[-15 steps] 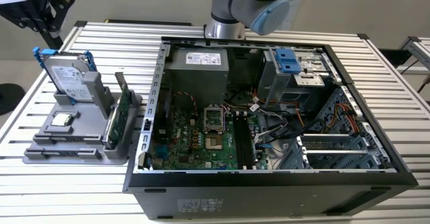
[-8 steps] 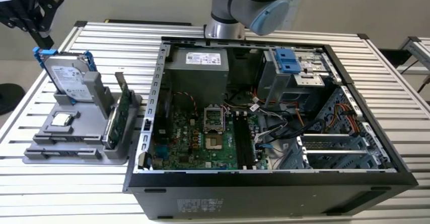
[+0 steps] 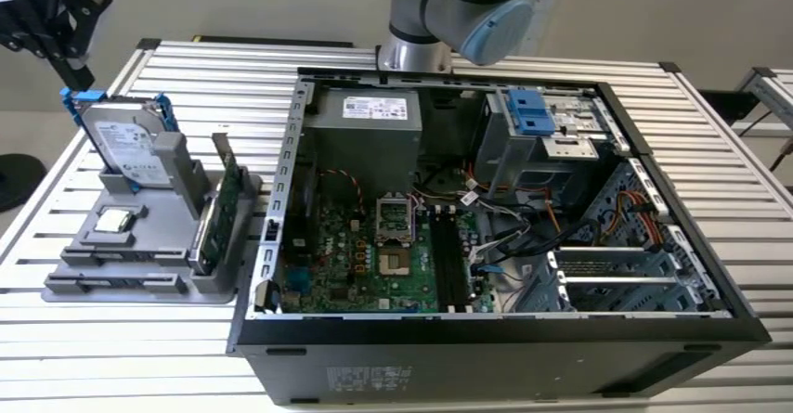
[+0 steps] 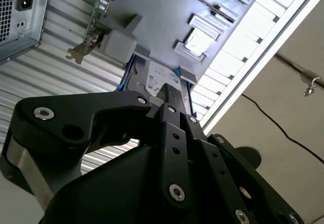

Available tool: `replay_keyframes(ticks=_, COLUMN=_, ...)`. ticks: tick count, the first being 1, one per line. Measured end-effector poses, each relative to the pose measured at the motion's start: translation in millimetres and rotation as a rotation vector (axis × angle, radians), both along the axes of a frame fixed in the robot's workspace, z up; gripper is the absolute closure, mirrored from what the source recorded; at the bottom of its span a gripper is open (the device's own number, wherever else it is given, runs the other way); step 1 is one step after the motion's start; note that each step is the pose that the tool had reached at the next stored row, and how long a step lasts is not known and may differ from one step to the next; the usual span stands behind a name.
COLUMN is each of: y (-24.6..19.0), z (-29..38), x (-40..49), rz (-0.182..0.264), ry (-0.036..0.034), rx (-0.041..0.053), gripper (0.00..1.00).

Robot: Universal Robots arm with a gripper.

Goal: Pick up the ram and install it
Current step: 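Reach for the ram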

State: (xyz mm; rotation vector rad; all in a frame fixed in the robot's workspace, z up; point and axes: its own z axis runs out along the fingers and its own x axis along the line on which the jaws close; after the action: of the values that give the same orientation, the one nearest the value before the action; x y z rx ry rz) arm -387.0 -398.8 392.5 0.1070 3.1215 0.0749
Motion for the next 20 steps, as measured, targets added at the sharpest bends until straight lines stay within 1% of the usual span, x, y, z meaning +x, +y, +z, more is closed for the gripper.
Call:
replay_keyframes(ticks=5, y=-1.9, z=0.0, x=-4.0, rz=0.0, ry=0.0001, rx=0.0, gripper=1.0)
replay_keyframes(ticks=9, y=-5.6, z=0.0, x=-6.2, rz=0.0, ry=0.0001, rx=0.0, gripper=1.0)
replay_keyframes(ticks=20, y=-16.2, z=-0.1, x=-6.5, rz=0.0, ry=0.0001, rx=0.0, gripper=1.0)
